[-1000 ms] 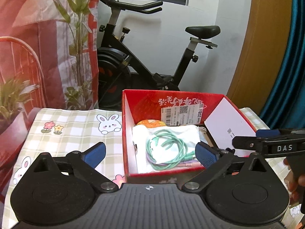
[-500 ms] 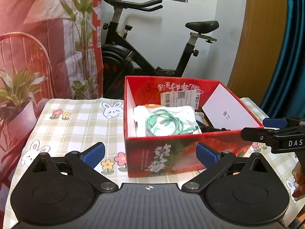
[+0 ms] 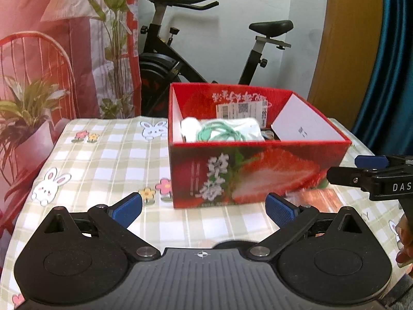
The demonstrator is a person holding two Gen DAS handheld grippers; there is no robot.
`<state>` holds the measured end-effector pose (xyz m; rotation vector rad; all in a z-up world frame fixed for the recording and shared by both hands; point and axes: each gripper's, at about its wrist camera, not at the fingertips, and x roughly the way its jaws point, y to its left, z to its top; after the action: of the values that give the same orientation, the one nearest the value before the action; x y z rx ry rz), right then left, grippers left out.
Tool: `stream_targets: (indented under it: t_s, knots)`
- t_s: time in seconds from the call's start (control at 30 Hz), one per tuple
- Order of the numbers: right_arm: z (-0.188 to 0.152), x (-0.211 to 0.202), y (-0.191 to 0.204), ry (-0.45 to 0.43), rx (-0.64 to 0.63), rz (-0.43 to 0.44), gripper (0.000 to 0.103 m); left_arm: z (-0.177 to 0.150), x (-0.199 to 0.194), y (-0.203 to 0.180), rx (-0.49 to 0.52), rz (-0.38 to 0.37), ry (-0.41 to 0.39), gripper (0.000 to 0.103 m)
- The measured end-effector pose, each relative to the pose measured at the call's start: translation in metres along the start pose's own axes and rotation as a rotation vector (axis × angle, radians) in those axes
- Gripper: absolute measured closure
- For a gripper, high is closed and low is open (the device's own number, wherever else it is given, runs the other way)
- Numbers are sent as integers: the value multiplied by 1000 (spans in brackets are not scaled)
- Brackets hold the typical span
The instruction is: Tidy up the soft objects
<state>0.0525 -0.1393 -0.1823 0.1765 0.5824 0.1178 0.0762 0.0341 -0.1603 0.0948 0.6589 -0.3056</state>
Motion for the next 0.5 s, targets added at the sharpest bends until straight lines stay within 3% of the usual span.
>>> stream_targets:
  t_s: [0.5]
  knots:
    - [-67, -16, 5, 20, 12, -19, 0, -54, 3, 0, -79, -36, 87, 1]
